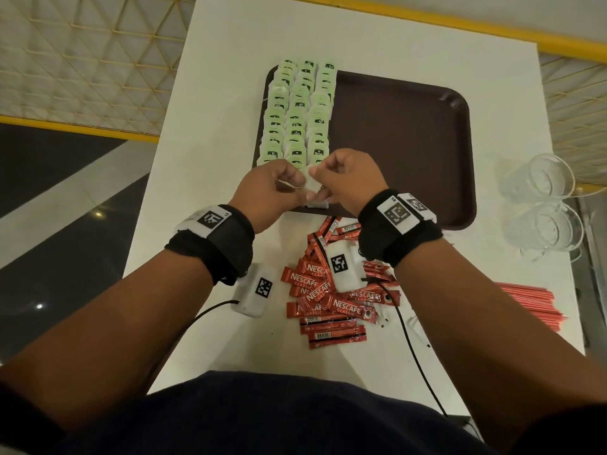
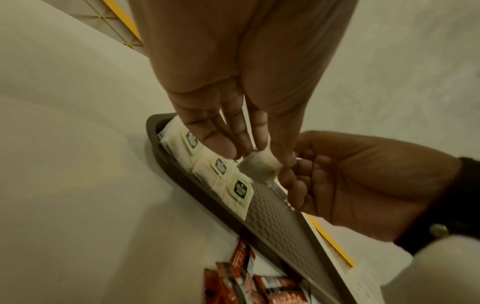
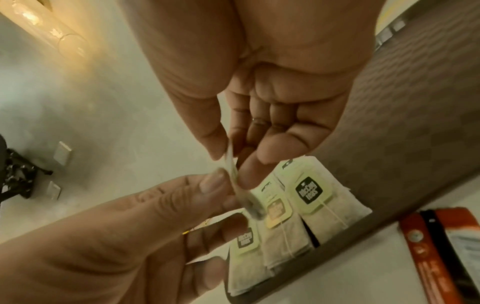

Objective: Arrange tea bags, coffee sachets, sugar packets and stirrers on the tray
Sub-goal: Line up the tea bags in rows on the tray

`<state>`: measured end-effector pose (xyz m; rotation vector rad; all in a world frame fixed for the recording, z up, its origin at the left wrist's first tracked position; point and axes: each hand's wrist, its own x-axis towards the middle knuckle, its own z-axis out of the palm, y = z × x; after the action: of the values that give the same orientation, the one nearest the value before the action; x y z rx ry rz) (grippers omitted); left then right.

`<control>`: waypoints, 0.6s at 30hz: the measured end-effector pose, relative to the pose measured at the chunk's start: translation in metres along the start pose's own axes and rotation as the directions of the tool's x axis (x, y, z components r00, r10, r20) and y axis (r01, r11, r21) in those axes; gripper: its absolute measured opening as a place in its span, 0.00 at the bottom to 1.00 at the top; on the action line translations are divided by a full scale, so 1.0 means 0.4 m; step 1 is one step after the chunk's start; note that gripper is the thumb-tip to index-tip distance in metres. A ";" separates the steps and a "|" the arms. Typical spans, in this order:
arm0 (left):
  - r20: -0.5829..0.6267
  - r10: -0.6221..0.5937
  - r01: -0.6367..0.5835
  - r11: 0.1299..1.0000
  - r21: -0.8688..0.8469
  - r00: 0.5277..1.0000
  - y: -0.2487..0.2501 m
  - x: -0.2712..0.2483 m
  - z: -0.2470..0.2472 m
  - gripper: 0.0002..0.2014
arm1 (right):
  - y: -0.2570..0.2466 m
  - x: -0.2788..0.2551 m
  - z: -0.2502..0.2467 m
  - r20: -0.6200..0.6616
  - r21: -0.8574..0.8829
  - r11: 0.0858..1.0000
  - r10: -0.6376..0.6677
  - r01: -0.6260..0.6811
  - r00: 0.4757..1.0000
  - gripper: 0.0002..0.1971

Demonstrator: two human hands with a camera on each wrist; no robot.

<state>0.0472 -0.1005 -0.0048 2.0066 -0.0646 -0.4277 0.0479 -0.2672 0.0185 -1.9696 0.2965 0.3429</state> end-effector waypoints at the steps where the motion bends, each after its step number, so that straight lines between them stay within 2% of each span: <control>1: 0.023 0.013 -0.013 1.000 0.018 1.000 0.004 0.000 0.008 0.16 | -0.002 -0.003 0.001 0.003 0.058 0.998 0.026 -0.026 1.000 0.13; 4: 0.015 0.036 -0.037 0.997 0.068 0.999 0.008 0.006 0.023 0.16 | -0.005 -0.007 -0.001 0.004 0.093 0.995 0.028 -0.028 1.000 0.17; 6: 0.003 0.040 -0.041 0.998 0.049 0.999 0.008 0.014 0.026 0.10 | -0.003 -0.010 -0.010 0.024 0.084 0.996 0.010 -0.012 1.000 0.14; 9: 0.003 -0.012 0.012 0.996 -0.093 1.000 0.005 0.022 0.023 0.11 | 0.017 -0.008 -0.025 -0.006 0.017 0.999 -0.045 0.045 0.999 0.10; 11: 0.032 -0.037 0.043 0.976 -0.213 0.999 0.007 0.023 0.022 0.07 | 0.031 -0.006 -0.030 -0.030 -0.019 0.998 -0.059 0.058 0.998 0.13; 13: 0.068 -0.039 0.055 0.967 -0.250 0.997 0.009 0.022 0.023 0.05 | 0.041 -0.006 -0.029 0.011 -0.038 0.999 -0.037 0.038 0.999 0.14; 16: 0.051 -0.030 0.036 0.990 -0.137 0.998 0.001 0.024 0.027 0.04 | 0.049 -0.007 -0.025 0.061 -0.020 1.000 -0.007 0.008 0.998 0.13; 18: 0.003 -0.019 0.019 0.999 -0.046 1.000 -0.008 0.027 0.022 0.07 | 0.058 -0.003 -0.025 0.049 -0.038 0.999 0.023 -0.021 0.999 0.11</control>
<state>0.0539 -0.1089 -0.0140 1.9631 -0.0364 -0.4400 0.0394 -0.2857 0.0034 -1.9929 0.2817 0.4131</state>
